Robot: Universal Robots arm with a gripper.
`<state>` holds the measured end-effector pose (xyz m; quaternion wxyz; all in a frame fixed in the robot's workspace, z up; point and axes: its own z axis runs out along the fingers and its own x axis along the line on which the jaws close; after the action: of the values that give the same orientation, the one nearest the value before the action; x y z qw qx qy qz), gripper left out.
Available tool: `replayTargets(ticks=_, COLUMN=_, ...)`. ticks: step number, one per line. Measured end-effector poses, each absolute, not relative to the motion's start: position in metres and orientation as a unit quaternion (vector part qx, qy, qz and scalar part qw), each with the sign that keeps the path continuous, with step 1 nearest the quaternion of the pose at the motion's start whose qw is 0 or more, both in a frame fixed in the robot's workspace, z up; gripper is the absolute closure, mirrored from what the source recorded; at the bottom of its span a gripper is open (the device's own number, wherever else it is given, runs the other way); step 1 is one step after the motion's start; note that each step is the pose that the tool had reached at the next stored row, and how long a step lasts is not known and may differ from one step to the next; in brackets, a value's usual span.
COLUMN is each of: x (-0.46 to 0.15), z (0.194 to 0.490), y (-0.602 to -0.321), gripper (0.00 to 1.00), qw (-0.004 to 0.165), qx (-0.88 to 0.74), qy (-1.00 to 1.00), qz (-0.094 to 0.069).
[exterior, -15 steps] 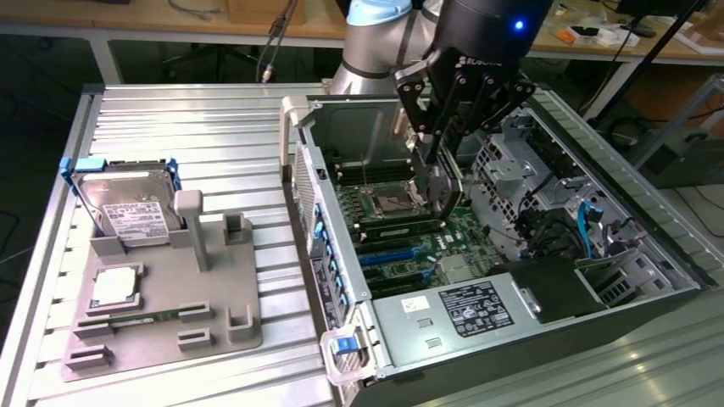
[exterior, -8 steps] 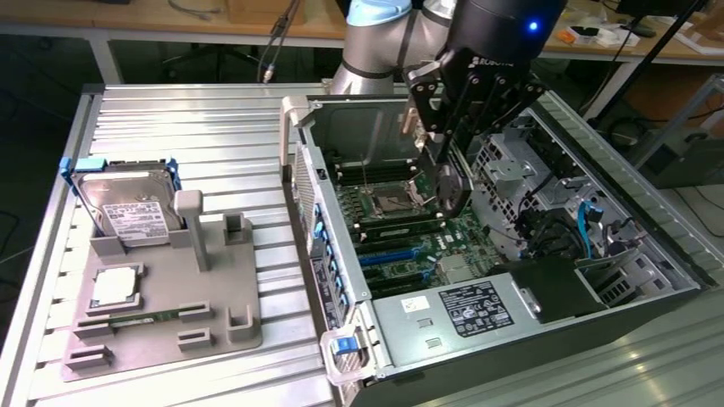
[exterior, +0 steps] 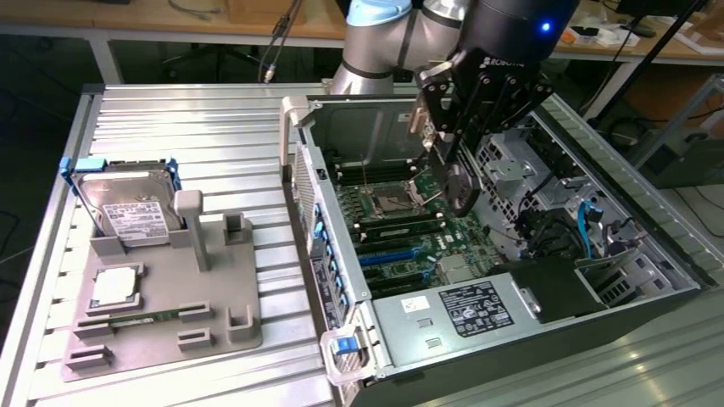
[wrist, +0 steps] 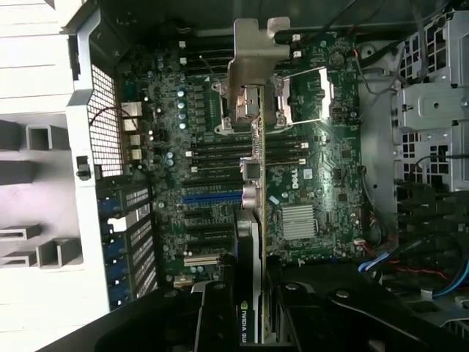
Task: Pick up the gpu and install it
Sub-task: 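Pick up the gpu and move the gpu toward the slot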
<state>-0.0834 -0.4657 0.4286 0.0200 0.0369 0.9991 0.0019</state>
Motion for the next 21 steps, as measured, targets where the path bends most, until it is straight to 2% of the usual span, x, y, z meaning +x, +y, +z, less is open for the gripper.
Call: replayTargets(ticks=21, x=-0.072, z=0.429, y=-0.466, gripper=0.73, qw=0.02, qx=0.037, qy=0.999, qz=0.002)
